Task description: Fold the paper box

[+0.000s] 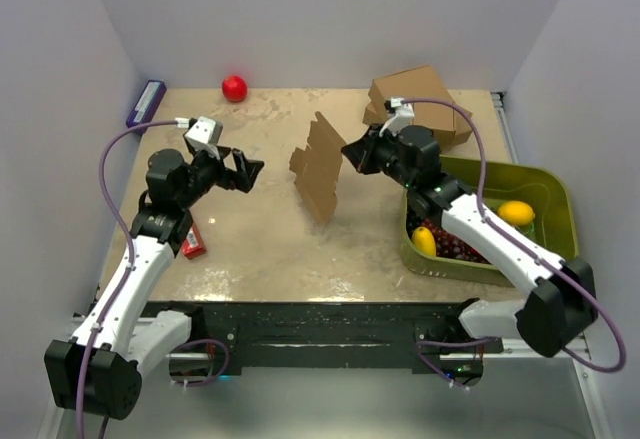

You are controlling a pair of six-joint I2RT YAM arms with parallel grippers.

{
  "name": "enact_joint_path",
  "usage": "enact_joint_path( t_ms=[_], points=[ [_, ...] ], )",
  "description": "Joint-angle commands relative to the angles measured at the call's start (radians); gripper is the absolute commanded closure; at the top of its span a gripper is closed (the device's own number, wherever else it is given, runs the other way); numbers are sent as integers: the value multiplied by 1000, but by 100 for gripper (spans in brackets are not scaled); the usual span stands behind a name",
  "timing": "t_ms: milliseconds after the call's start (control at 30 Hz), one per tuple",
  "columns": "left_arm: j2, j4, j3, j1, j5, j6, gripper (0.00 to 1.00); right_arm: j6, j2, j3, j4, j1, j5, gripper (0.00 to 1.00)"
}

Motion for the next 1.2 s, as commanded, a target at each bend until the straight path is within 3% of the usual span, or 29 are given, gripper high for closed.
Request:
enact_joint_path(
  t_ms=[0,233,600,1167],
  points=[
    [-13,96,-2,10,151,1,0,-194,-97,17,-109,4,-137,100],
    [-10,153,1,18,363,-8,0,-324,-228,20,-200,4,-294,100],
    [31,310,-32,49,620,-119,0,-364,-324,67,-312,4,-518,100],
    [122,362,-49,-8,679,-160,0,-378,-357,97,-355,4,-530,100]
  ],
)
